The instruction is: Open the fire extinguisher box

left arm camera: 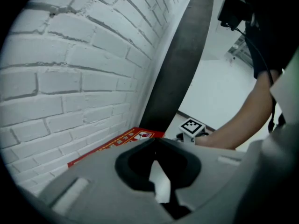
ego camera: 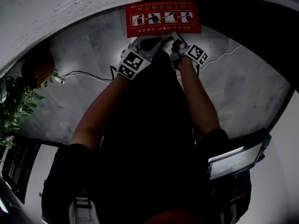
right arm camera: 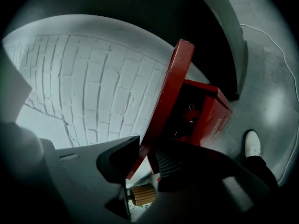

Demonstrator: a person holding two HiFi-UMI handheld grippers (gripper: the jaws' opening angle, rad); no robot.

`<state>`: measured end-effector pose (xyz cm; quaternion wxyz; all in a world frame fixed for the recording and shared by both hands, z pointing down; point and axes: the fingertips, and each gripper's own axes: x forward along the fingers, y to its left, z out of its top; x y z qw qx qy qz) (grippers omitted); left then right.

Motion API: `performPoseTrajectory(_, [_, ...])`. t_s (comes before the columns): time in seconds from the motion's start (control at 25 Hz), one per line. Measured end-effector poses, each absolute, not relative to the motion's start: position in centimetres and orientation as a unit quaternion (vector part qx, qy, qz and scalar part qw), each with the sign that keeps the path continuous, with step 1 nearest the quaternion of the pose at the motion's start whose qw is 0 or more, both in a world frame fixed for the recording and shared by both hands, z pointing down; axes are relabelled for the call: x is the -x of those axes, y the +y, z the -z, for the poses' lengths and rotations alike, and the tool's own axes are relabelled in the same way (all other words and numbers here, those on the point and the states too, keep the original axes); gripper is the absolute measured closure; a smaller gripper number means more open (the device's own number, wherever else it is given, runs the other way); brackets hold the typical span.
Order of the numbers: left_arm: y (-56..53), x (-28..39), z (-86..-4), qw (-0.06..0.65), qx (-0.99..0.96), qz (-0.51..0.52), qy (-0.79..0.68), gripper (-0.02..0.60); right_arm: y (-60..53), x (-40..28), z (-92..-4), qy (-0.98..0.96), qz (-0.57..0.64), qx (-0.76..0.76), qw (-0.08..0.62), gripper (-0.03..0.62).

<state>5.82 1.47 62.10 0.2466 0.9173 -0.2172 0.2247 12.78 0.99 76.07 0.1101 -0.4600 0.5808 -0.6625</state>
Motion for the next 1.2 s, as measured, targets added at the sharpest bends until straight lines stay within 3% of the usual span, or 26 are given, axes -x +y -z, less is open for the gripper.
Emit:
performPoseTrajectory(0.44, [-0.6, -3.6, -61.1, 0.24, -0.915, -0.213, -0.246, 0.578, -6.6, -11.6, -69.9, 0.64, 0.616, 0.431, 0.161, 0.482])
performPoseTrajectory(1.2, [-3.8, 3.4, -61.4, 0.25, -0.885, -0.205, -0.334, 0.578, -18.9, -11.5, -66.6, 0.687, 0.566, 0.421, 0.173, 0.471])
